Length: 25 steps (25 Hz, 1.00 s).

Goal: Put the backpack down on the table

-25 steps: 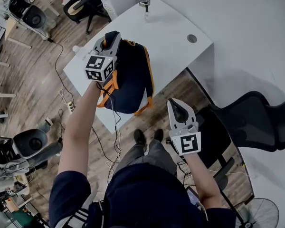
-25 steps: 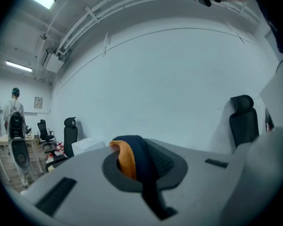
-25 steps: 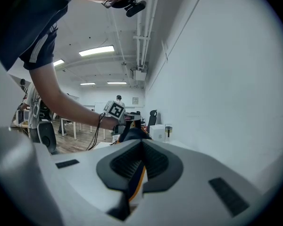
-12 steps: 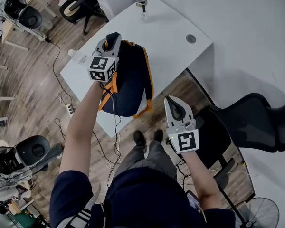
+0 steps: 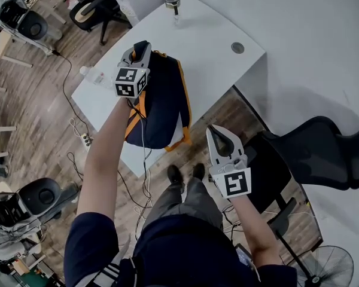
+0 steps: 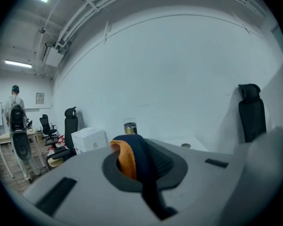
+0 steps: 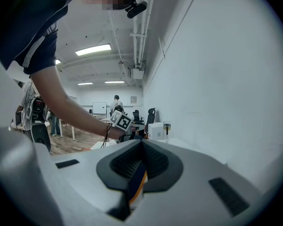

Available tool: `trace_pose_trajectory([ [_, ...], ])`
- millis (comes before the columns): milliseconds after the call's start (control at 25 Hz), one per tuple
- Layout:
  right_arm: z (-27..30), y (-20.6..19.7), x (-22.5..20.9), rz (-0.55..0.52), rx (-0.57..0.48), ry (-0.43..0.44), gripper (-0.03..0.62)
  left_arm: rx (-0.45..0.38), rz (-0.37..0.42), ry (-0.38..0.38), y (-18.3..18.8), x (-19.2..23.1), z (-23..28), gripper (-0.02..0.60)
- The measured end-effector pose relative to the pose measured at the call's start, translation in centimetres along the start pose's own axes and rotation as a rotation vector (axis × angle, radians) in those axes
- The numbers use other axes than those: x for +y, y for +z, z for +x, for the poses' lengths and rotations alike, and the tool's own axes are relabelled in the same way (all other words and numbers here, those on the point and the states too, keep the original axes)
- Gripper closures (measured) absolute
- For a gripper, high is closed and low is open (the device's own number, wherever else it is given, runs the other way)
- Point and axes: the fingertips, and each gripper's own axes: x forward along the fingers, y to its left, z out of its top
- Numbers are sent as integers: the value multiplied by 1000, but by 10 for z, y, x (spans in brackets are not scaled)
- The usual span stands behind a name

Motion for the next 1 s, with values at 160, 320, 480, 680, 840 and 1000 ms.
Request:
trace_pose_trajectory([
  [160,-1,-4,0,9,8,-5,594,38,-3,2,-17,0,8,580],
  [320,-5,-9,-1,14,20,-7,594,73,-5,13,-32,1,16,580],
  [480,-7,-13,0,20,28,-4,594,102,3,20,-42,4,25,580],
  [680,-8,-21,-1,30,46,-2,594,139,0,20,-55,6,33,580],
  [840,-7,-23,1,33,49,-1,594,173,5,14,-65,6,37,580],
  [1000,-8,-25,2,37,50,2,594,198,5,13,-73,6,39,580],
])
